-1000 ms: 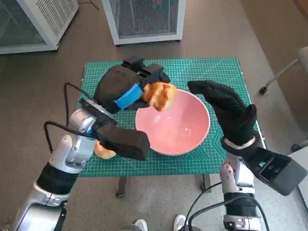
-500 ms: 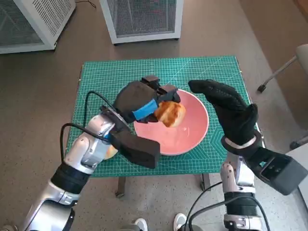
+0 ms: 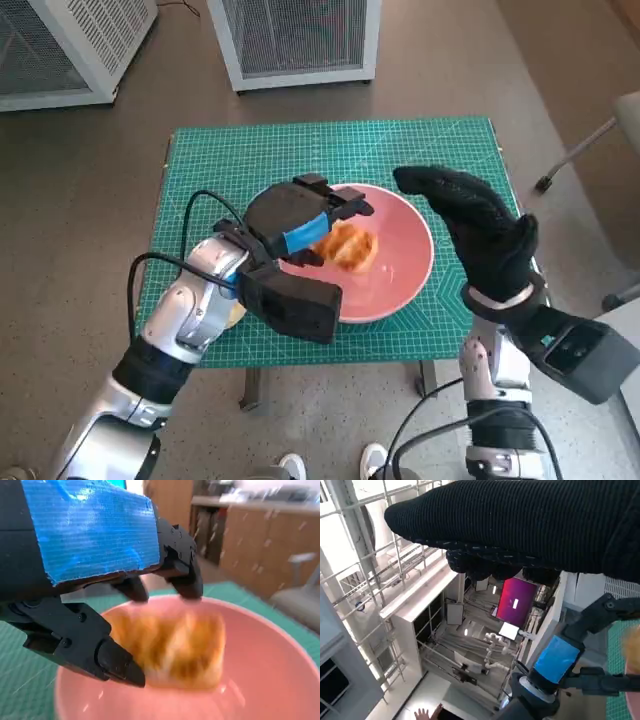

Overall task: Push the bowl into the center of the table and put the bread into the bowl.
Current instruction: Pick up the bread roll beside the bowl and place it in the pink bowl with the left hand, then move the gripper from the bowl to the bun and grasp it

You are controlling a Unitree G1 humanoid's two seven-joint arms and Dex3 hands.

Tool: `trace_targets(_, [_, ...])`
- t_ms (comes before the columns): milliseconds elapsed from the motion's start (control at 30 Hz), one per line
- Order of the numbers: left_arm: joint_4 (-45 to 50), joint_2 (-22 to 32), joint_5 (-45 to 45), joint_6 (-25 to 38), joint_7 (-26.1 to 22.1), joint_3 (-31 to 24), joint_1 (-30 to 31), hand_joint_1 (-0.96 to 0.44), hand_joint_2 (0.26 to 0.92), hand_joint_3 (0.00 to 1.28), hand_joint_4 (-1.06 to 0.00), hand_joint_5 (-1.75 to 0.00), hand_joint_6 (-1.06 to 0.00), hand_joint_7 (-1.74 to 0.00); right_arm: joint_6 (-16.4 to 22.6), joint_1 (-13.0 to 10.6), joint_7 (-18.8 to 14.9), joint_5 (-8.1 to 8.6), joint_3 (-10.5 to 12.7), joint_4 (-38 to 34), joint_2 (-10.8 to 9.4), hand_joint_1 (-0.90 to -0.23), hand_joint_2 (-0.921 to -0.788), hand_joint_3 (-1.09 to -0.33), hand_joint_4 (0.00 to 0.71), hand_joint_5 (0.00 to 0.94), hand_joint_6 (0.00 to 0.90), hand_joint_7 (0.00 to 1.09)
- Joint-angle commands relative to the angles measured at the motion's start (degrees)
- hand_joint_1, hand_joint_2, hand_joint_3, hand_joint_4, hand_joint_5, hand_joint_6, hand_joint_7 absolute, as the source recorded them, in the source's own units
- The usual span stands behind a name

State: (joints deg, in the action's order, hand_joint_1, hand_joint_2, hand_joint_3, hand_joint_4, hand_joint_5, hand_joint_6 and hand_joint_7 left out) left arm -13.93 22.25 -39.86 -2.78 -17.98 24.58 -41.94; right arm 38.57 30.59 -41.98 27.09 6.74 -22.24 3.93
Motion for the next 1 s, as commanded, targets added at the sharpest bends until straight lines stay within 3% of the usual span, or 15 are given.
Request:
trace_targets(33, [2.45,0.68,1.29,0.20,-1.05,-1.41,1.38,-0.32,0.823,0.01,-0.10,-0.02,-0.13,-0.18,-0.12,-1.03,-0.59,0.53,0.37,-0.76,-0.34,-0.550,-0.921,-0.657,0.290,0.016,-0.001,0.70])
trace_targets(200, [4.98,0.80,4.52,1.24,-2.63,-3.88,3.15,-0.35,0.824,0.01,-0.08,0.00,-0.12,-0.16,-0.13,-0.91,-0.61,0.53,0.29,-1.02,-0.73,-0.550,-0.921,-0.656,0.289,0.017,-0.001,0.70])
trace_targets(400, [12.89,1.88,8.36,7.47,-8.67,-7.61,5.65,-0.31,0.819,0.00,-0.03,0.00,-0.09,-0.12,-0.13,-0.99,-0.68,0.50,0.13,-1.19,-1.08,-0.550,-0.921,-0.659,0.288,0.017,-0.001,0.71])
trace_targets(733, [28.42,7.89,7.88,11.39,-11.65,-14.75,12.40,-0.27,0.805,0.00,0.00,0.00,-0.09,-0.09,0.38,-0.81,-0.67,0.19,0.25,-1.53,-1.23,-0.546,-0.921,-0.665,0.285,0.017,-0.001,0.70])
trace_targets(1000, [37.97,12.37,8.27,18.31,-17.47,-19.66,15.67,-0.26,0.784,0.00,-0.02,-0.01,-0.14,-0.09,0.67,-0.67,-0.42,-0.08,0.12,-1.52,-1.36,-0.548,-0.921,-0.666,0.285,0.018,-0.001,0.71])
